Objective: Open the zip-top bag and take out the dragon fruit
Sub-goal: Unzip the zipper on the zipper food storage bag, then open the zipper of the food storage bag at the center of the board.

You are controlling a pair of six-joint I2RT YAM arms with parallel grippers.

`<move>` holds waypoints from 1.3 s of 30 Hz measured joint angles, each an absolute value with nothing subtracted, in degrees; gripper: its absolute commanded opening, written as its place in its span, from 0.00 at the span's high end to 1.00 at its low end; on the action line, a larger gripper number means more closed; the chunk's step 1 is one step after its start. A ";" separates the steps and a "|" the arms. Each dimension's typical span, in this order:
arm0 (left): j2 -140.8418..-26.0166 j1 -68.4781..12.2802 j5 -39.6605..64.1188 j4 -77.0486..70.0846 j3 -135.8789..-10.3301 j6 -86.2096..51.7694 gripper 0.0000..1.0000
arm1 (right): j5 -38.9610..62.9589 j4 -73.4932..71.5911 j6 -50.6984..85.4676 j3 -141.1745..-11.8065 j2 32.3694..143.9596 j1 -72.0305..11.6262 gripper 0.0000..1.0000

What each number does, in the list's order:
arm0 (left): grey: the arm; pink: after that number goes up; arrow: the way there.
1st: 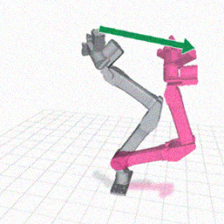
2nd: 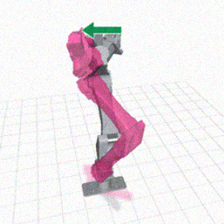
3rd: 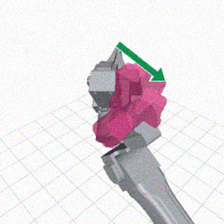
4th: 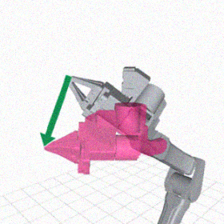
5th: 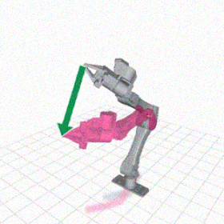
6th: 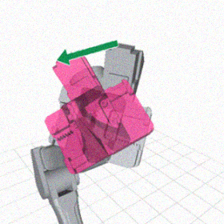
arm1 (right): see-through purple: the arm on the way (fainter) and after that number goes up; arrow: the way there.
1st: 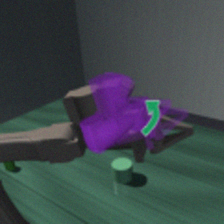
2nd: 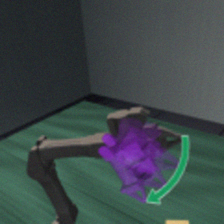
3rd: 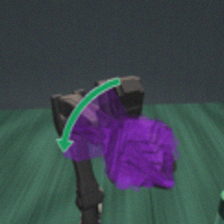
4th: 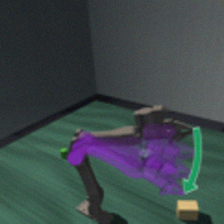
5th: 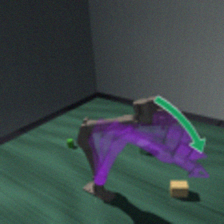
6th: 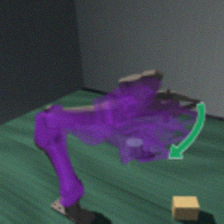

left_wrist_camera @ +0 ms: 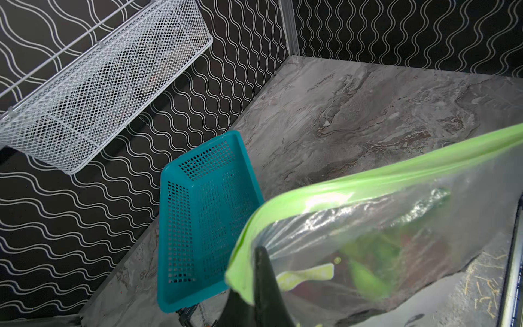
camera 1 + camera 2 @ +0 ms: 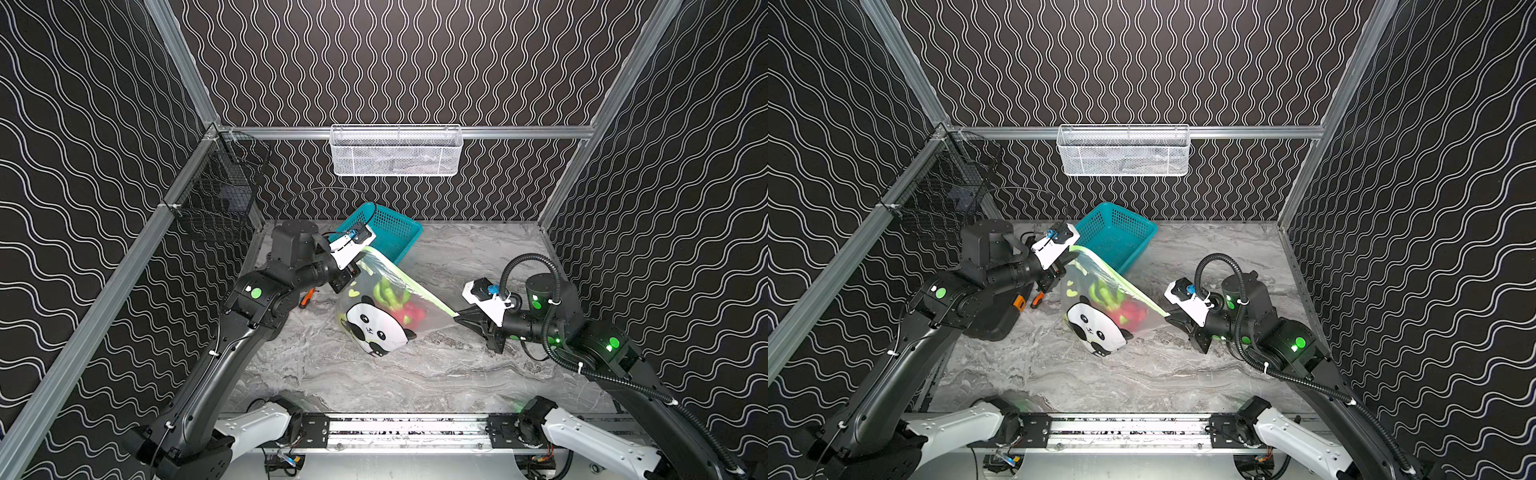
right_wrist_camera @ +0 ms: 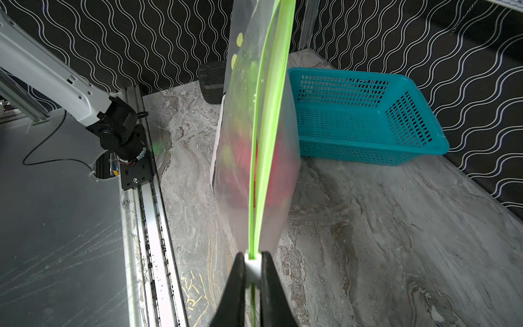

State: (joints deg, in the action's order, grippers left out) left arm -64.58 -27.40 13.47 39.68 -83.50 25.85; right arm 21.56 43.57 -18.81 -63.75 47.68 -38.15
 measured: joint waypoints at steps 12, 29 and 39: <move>-64.36 -27.05 29.74 40.58 -81.08 34.24 1.00 | 24.73 46.41 -18.65 -60.82 48.62 -38.13 0.56; -63.79 -27.05 40.27 41.80 -79.35 39.18 1.00 | 21.23 39.59 -15.35 -67.90 56.53 -38.09 0.15; -62.63 -27.05 41.15 43.07 -78.74 39.35 1.00 | 21.30 32.86 -12.43 -69.23 60.60 -34.74 0.19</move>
State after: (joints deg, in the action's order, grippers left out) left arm -62.63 -27.05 41.15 43.07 -78.74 39.35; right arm 21.30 32.86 -12.43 -69.23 60.60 -34.74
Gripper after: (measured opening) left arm 0.048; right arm 0.817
